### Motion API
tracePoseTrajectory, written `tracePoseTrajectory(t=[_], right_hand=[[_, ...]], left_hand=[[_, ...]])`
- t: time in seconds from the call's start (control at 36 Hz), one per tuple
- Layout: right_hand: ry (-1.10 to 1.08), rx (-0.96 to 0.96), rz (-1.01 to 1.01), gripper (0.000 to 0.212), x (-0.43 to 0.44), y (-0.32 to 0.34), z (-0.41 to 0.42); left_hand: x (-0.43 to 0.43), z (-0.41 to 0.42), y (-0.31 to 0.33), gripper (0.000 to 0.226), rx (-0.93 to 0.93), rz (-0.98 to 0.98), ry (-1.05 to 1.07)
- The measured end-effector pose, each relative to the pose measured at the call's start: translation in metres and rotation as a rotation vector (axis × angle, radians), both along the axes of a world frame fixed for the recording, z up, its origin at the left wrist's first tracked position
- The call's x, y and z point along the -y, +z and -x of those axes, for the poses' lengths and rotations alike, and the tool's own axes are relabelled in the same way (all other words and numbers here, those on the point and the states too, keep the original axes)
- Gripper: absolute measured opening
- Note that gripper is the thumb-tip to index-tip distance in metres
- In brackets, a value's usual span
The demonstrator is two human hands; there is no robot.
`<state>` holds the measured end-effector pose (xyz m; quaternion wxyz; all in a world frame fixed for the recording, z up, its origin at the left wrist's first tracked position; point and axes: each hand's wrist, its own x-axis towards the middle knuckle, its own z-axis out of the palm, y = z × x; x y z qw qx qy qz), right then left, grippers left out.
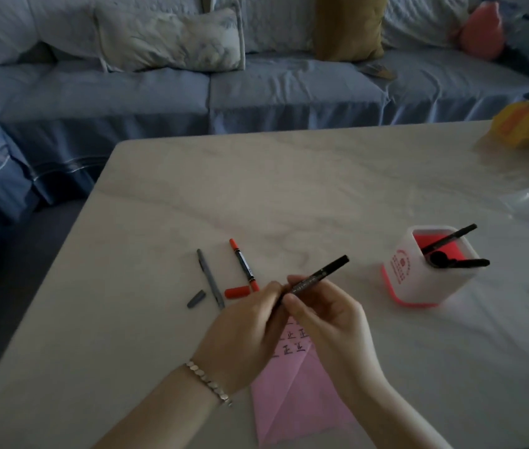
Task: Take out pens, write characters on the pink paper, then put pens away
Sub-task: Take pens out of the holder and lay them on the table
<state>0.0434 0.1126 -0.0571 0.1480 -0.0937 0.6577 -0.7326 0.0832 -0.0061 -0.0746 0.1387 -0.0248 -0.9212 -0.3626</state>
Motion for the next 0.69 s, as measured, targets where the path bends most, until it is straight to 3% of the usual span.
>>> tracePoseTrajectory(t=[0.33, 0.42, 0.58, 0.69], right_hand=[[-0.021, 0.051, 0.057, 0.015, 0.002, 0.006, 0.014], [-0.098, 0.025, 0.054, 0.016, 0.0, 0.011, 0.042], [0.106, -0.042, -0.479, 0.042, 0.015, -0.012, 0.107], [0.131, -0.237, -0.733, 0.032, 0.038, -0.039, 0.123]], left_hand=[[0.012, -0.002, 0.0, 0.032, 0.073, 0.06, 0.013], [0.022, -0.007, -0.002, 0.013, 0.181, -0.106, 0.167], [0.042, -0.026, -0.006, 0.009, 0.218, -0.22, 0.317], [0.053, -0.034, -0.018, 0.027, 0.144, -0.161, 0.331]])
